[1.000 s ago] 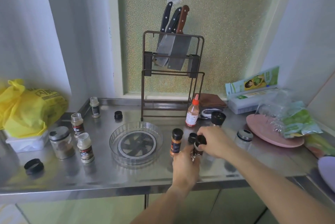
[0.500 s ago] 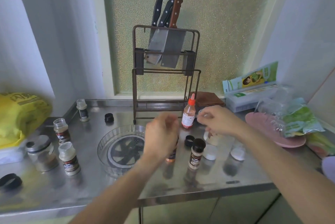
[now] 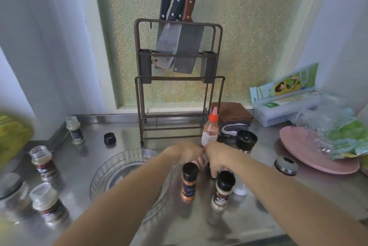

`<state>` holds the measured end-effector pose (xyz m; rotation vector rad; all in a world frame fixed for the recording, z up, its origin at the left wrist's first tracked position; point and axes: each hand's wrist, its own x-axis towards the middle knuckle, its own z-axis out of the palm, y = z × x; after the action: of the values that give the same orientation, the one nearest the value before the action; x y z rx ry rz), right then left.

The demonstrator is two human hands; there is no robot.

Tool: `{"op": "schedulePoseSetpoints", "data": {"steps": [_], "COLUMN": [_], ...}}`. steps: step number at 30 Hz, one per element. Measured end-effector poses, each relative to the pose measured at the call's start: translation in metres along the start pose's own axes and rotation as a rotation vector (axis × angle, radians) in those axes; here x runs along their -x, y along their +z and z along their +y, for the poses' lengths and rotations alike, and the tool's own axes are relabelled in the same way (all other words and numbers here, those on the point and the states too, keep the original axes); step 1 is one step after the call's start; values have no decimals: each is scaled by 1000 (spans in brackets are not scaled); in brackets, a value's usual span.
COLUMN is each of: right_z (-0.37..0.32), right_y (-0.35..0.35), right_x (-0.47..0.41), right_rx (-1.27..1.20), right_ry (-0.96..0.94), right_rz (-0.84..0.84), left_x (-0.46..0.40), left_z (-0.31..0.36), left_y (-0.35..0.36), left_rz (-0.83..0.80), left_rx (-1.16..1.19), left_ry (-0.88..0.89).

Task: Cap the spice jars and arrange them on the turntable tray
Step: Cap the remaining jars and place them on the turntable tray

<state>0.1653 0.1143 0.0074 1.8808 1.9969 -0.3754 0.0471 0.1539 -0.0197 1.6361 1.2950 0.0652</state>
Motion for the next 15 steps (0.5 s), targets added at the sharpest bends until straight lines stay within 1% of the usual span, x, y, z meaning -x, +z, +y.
{"op": "schedulePoseSetpoints", "data": {"steps": [3,4,5,6,7,8,9,10,13,15], "right_z": [2,5,8,8,7,4,-3,-13,-55,-87], "right_y": [3,-1,-7,-15,-26,-38,-54,-68,-103,-113], "right_x": [-11,-11,-10,-11,-5,2,7,18,52,65], "right_rx": [27,84,143,150,169,121,-9,-74,-249,-335], "right_ry": [16,-30,-76,-97,-83,-62,-22,-33,-165,-261], "right_rz": [48,73,135,224,277,308,384,455,591,616], "left_x": [-1,6,13,26,38,50,59,72,115,157], "left_z": [-4,-4,-3,0,5,10,12,10,-7,-17], "left_y": [1,-1,-6,-12,-18,-26,-36,-46,-77,-92], "left_rz": [-3,11,44,91,142,204,275,345,526,646], "left_rx": [121,147,171,186,204,224,253,268,311,320], "left_ry": [74,95,120,152,183,212,239,255,329,367]}}
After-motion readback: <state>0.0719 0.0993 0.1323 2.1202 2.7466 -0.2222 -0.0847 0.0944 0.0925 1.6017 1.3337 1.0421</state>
